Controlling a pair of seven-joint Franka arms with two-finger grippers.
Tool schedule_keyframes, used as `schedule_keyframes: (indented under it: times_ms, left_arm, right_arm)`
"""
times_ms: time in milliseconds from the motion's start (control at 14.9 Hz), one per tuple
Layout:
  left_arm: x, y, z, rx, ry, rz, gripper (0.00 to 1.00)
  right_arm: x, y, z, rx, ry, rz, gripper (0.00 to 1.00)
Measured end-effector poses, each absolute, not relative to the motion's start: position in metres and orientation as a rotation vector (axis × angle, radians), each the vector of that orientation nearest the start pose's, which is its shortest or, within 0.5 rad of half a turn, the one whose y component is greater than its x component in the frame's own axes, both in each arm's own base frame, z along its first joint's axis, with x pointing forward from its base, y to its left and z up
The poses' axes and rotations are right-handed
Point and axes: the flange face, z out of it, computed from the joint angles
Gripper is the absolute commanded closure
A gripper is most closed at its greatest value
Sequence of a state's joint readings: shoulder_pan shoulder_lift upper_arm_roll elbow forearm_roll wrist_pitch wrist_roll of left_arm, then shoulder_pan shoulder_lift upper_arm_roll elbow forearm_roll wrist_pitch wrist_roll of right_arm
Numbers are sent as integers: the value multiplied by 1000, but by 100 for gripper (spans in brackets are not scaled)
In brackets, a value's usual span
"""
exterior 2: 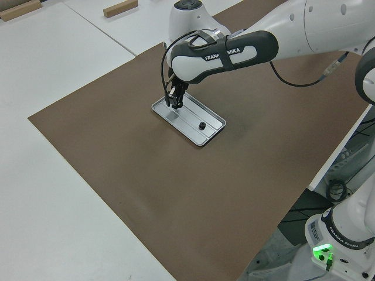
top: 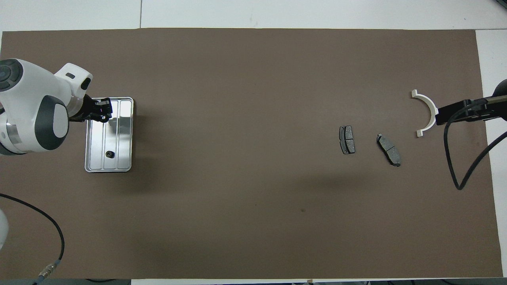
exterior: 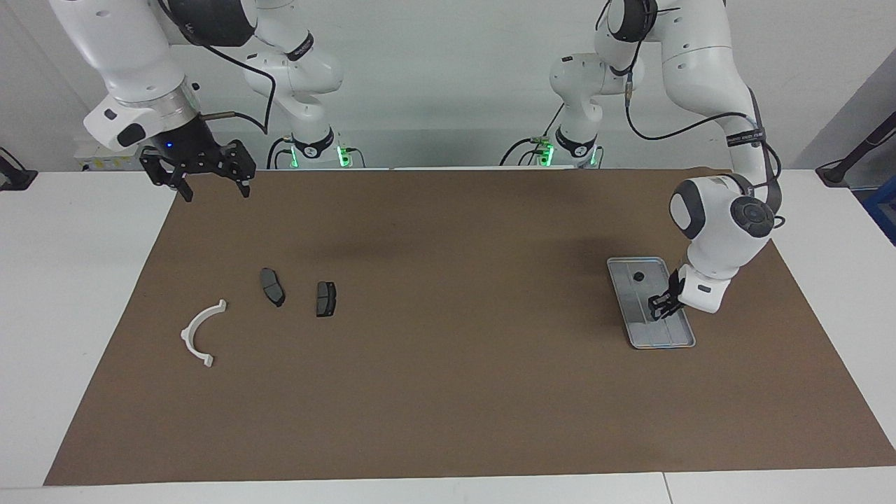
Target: Pick bearing gear from pile to tray
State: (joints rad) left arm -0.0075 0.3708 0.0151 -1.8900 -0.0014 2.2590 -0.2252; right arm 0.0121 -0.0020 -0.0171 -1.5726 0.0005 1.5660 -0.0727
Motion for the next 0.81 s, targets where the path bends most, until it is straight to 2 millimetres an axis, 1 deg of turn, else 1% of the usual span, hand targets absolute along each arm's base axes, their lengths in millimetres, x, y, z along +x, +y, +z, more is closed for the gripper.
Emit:
schedule_keyframes:
  times_ms: [134,202,269,336,403,538,672,739,806]
  left_arm:
    - [622,3,300,-3116,-364,14,98]
    - [622,3,300,-3117,-364,11,97]
    - [622,3,300,-3117,-364,10,85]
    - [622,3,300,-3118,-364,10,51]
    - [622,3,300,-3118,-365,10,1]
    - [622,3,300,-3121,-368,10,0]
    - [624,1,306,-3126,-369,5,0]
    - [624,1,316,-3127,-372,13,0]
    - [624,3,331,-3128,-379,23,0]
  right_arm:
    - [553,-1,624,-3139,-112,7,0]
    - [553,0,624,-3139,-115,7,0]
    - [553,1,624,-3139,-116,7,0]
    - [553,1,624,-3139,-117,7,0]
    - [553,1,624,-3139,-116,7,0]
    - [553,1,624,-3139,-116,7,0]
    - [553,1,624,-3139,-116,7,0]
    - [553,1,624,-3139,-116,7,0]
    - [553,1,624,-3139,-116,7,0]
